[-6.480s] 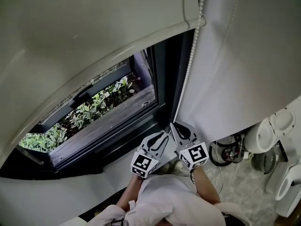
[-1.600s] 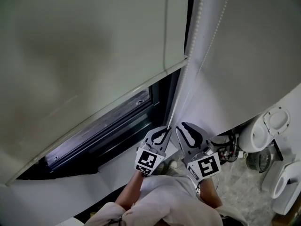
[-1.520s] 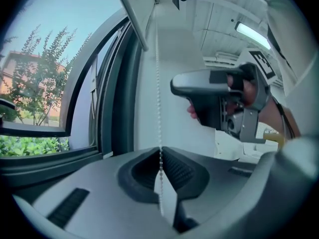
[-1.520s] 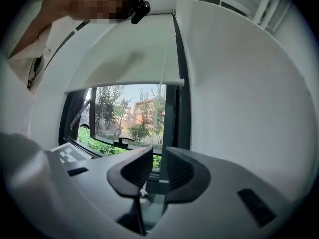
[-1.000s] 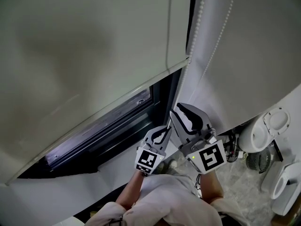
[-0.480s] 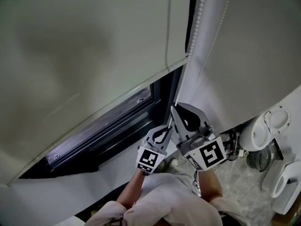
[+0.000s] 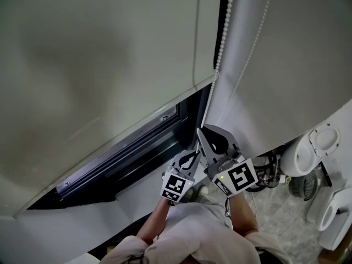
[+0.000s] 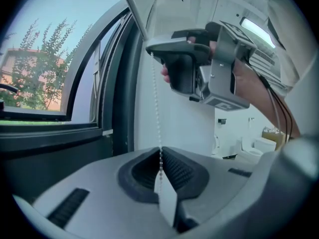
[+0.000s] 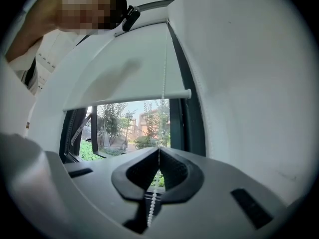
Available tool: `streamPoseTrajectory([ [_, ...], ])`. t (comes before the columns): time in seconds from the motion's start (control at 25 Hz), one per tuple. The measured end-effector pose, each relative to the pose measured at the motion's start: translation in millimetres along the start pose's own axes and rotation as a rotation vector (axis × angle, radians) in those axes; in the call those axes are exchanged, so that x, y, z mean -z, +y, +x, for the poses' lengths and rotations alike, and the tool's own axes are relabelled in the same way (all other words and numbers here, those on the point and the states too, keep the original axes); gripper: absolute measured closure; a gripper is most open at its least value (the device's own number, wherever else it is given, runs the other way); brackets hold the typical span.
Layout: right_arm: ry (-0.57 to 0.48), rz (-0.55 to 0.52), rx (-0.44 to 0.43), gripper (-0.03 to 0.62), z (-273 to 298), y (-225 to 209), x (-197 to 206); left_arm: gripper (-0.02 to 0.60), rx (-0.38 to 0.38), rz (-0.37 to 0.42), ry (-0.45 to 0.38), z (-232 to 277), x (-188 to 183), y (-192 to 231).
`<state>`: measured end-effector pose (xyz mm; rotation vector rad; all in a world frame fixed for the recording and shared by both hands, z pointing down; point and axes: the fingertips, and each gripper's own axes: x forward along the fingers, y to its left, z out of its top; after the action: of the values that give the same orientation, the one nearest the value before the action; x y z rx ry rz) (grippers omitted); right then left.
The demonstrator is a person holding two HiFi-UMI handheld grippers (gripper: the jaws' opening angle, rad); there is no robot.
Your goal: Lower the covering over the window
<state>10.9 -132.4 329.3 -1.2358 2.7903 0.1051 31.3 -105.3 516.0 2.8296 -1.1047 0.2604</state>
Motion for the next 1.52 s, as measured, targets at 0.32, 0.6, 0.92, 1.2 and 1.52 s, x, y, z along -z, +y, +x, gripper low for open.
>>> streamPoseTrajectory([
  [0.32,0.028,0.043,-0.005,0.597,-4,6,37,0.56,-0.012,-0.008,0.033,3,38,2],
  [0.6,0.085,0.082,0.004,0.597,-6,8,70,0.56,-0.016,-0.029,0.091,7,71,4],
  [0.92,0.135,0.114,0.004,0.597,-9,11,102,0.56,-0.009,-0.06,0.121,9,102,2],
  [1.2,0.194,0.139,0.01,0.597,-14,12,133,0.56,-0.004,-0.084,0.174,12,132,0],
  [1.52,0.253,0.16,0.002,0.597,-17,18,162,0.56,0.002,-0.11,0.217,13,165,-3],
])
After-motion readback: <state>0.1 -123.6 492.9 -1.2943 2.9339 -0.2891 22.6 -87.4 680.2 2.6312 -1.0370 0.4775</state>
